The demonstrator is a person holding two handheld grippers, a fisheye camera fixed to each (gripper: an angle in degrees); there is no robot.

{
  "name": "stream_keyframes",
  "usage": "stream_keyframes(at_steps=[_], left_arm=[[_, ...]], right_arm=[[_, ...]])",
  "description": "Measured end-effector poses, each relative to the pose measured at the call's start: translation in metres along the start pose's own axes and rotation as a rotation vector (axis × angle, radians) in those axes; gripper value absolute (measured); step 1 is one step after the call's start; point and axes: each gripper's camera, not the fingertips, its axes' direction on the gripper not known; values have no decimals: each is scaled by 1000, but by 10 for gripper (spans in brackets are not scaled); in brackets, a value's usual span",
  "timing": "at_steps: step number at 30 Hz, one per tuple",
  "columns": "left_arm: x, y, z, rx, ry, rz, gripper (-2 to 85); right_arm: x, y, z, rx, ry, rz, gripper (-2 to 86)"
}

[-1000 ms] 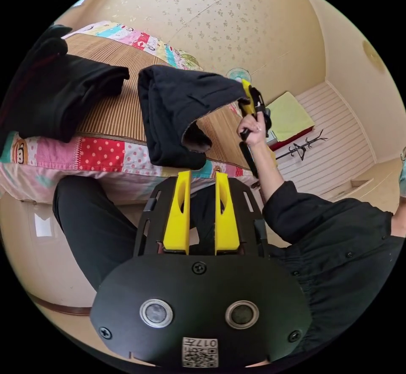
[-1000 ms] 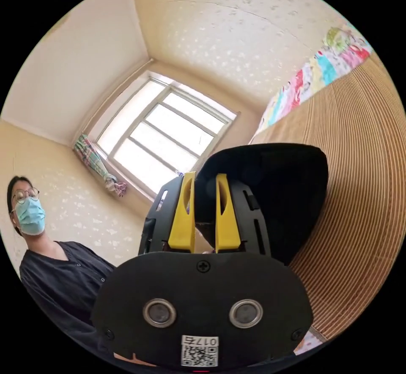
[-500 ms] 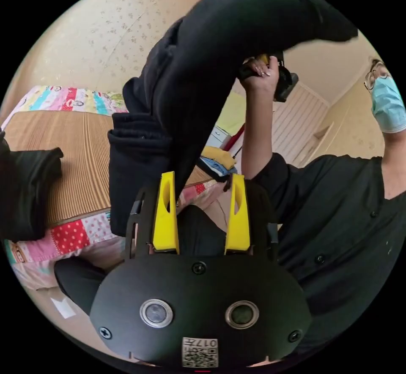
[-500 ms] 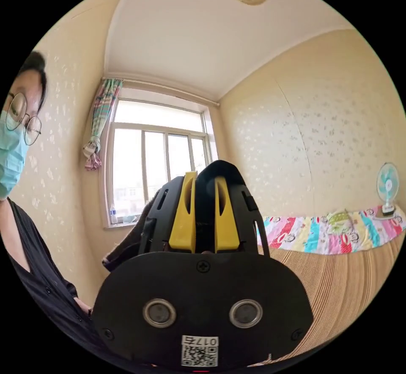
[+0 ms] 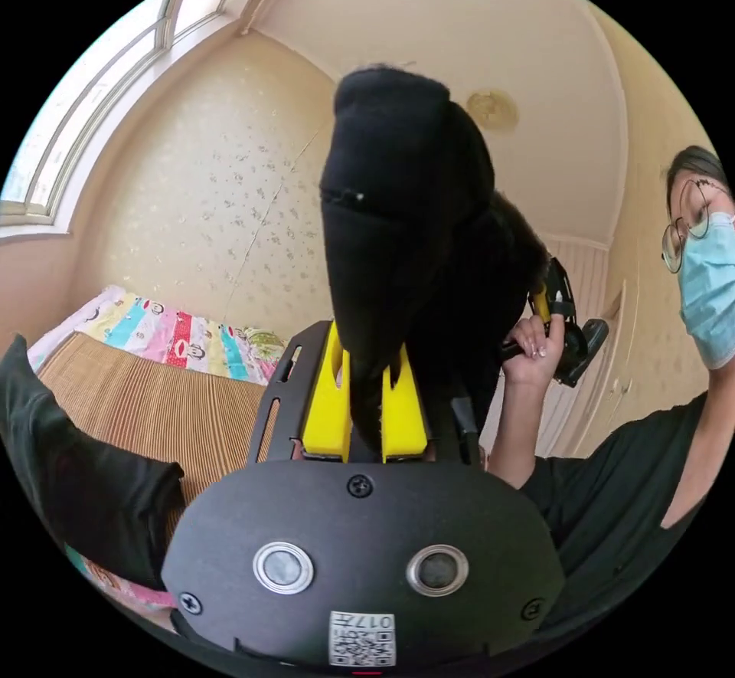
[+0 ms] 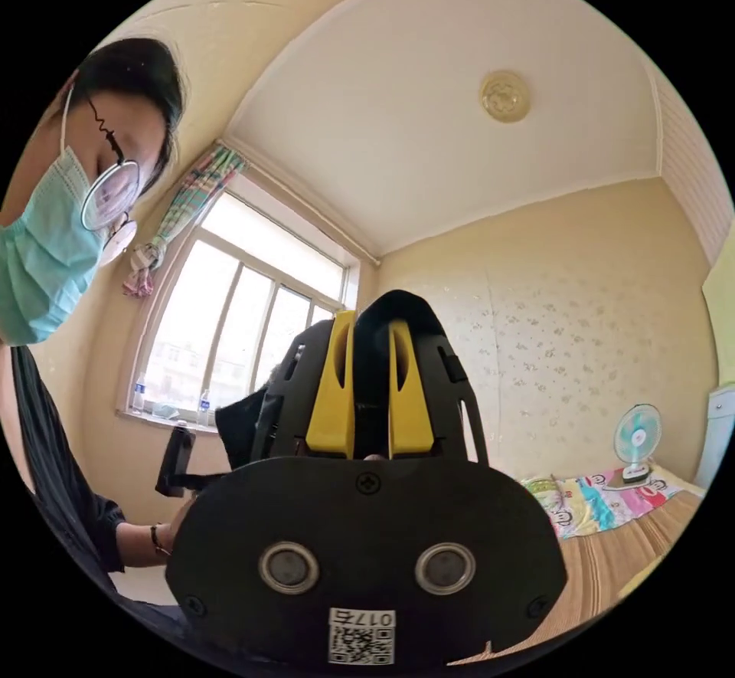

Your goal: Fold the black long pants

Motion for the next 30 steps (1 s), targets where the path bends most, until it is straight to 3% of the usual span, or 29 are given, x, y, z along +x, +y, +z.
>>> stream_keyframes(at_steps=[2, 5, 7, 10, 14, 17, 20, 23, 26, 30], left_arm=[[-9, -47, 35, 16, -12, 46, 59], [-52, -147, 156, -146, -138, 138, 73], [-104, -184, 231, -314, -187, 50, 108], [-181, -172, 288, -464, -231, -79, 112], [-238, -63, 284, -603, -185, -79, 124], [-265, 56, 273, -862, -229, -71, 125], [-276, 176, 248, -1101, -154, -170, 136], [-262, 242, 197, -1081, -193, -160, 132], [-265, 272, 152, -1030, -243, -283, 135], [-267, 290, 135, -1060, -280, -394, 99]], right_arm=[[33, 1, 33, -3, 44, -35, 65], [120, -1, 152, -128, 180, -70, 70], [224, 20, 275, -491, 218, 136, 82], [303, 91, 336, -769, 138, 386, 112], [306, 216, 333, -981, 80, 328, 110], [280, 334, 299, -1148, 30, 263, 94], [250, 443, 257, -1340, -103, 386, 99], [212, 510, 214, -1409, -242, 546, 106], [182, 544, 185, -1399, -326, 750, 113], [173, 534, 150, -1236, -292, 945, 112]])
